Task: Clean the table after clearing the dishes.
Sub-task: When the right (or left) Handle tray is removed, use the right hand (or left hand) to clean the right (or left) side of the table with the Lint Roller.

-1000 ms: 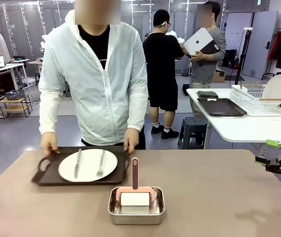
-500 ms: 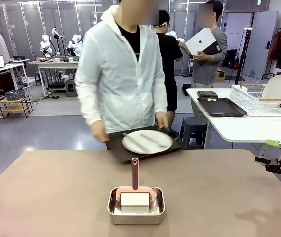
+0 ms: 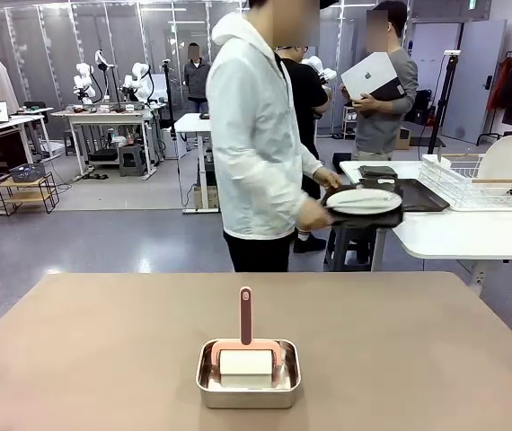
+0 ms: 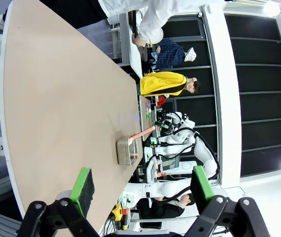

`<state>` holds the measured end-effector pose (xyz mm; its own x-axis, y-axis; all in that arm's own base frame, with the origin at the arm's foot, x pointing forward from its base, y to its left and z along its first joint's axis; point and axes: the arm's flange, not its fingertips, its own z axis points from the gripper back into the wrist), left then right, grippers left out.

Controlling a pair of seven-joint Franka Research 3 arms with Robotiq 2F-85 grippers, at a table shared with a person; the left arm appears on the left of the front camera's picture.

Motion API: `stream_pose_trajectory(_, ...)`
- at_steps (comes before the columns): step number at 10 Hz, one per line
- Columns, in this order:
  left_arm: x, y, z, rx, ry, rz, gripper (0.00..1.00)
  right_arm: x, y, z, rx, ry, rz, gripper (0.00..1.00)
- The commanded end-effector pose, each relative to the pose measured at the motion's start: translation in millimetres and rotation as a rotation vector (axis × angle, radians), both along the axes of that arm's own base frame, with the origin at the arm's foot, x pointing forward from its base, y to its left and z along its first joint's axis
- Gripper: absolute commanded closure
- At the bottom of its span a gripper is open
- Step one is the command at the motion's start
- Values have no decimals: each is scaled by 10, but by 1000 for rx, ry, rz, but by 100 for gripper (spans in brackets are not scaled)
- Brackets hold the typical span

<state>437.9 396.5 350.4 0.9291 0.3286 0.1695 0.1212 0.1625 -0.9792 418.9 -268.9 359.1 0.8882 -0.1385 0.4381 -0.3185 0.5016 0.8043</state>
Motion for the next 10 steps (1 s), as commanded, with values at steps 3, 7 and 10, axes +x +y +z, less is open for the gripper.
stream_pose_trajectory(3,-17,15,16,4,-5,4,0,-275,-698,18,-43,119,-131,0)
stream_pose_trajectory(7,-17,15,16,4,-5,4,0,-363,-768,-33,-63,91,-128,0)
stream_pose_trajectory(10,-17,15,16,4,-5,4,0,-363,-768,-33,-63,91,-128,0)
